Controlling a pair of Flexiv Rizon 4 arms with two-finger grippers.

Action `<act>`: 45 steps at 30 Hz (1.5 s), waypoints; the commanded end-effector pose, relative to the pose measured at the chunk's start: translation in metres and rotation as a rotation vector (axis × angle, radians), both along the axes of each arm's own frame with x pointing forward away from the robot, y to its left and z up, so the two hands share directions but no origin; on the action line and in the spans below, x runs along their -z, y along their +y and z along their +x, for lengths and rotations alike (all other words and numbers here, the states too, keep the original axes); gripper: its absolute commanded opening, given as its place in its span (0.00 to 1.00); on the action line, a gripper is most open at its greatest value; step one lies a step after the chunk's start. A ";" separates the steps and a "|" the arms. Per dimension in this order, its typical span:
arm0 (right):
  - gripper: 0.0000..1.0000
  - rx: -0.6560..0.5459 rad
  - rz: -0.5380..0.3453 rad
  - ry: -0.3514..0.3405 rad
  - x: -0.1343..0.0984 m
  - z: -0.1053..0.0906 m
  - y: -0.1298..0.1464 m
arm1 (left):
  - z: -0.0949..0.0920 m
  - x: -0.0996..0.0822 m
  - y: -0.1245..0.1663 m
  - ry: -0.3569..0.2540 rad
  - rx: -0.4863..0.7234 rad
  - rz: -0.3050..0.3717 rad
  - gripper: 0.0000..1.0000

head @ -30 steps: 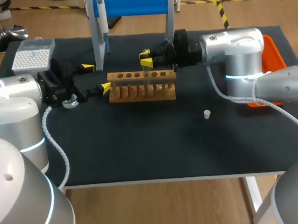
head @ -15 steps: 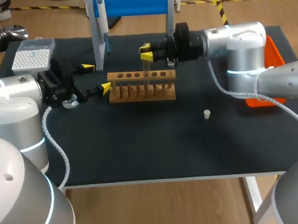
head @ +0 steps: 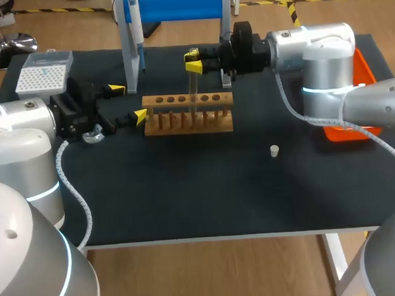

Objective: Invert the test tube, pick up the pipette, mount the tip to pipette, aspirate from beaker and dispense into the tube, eject the tip, return the pipette, and cap with the stopper.

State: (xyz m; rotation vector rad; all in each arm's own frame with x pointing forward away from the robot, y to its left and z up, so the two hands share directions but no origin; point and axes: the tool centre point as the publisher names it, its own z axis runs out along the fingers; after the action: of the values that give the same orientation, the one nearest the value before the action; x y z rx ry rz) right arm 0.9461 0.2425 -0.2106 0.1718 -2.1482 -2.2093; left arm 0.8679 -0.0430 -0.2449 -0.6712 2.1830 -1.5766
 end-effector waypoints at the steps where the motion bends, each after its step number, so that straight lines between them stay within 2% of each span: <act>1: 0.00 0.009 -0.010 -0.004 -0.007 -0.006 -0.002 | -0.001 0.001 0.000 -0.002 -0.002 0.000 1.00; 8: 0.00 0.009 -0.015 0.006 -0.026 -0.016 -0.009 | -0.001 0.001 0.000 -0.002 -0.002 0.000 1.00; 13: 0.00 -0.008 -0.017 -0.029 -0.047 -0.029 -0.018 | -0.001 0.001 0.000 -0.002 -0.002 0.000 1.00; 31: 0.00 -0.008 -0.017 -0.029 -0.047 -0.029 -0.018 | -0.001 0.001 0.000 -0.002 -0.002 0.000 1.00; 32: 0.00 -0.004 -0.043 0.081 -0.045 -0.027 -0.019 | -0.001 0.001 0.000 -0.002 -0.002 0.000 1.00; 33: 0.00 0.043 -0.047 0.111 -0.043 -0.024 -0.021 | -0.001 0.001 0.000 -0.002 -0.002 0.000 1.00; 35: 0.00 0.027 -0.038 0.362 -0.043 -0.020 -0.023 | -0.001 0.001 0.000 -0.002 -0.002 0.000 1.00; 37: 0.00 0.055 -0.038 0.500 -0.044 -0.016 -0.025 | -0.001 0.001 0.000 -0.002 -0.002 0.000 1.00; 38: 0.00 0.039 -0.042 0.594 -0.043 -0.014 -0.026 | -0.001 0.001 0.000 -0.002 -0.002 0.000 1.00; 41: 0.00 0.038 -0.040 0.811 -0.043 -0.012 -0.030 | -0.001 0.001 0.000 -0.002 -0.002 0.000 1.00; 45: 0.00 0.030 -0.030 1.074 -0.040 -0.004 -0.032 | -0.001 0.001 0.000 -0.002 -0.002 0.000 1.00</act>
State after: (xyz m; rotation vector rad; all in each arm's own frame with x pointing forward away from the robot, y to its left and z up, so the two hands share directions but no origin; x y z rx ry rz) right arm 0.9410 0.2107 -0.1693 -0.4856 -1.8341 -1.9019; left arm 0.8679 -0.0431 -0.2448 -0.6714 2.1832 -1.5764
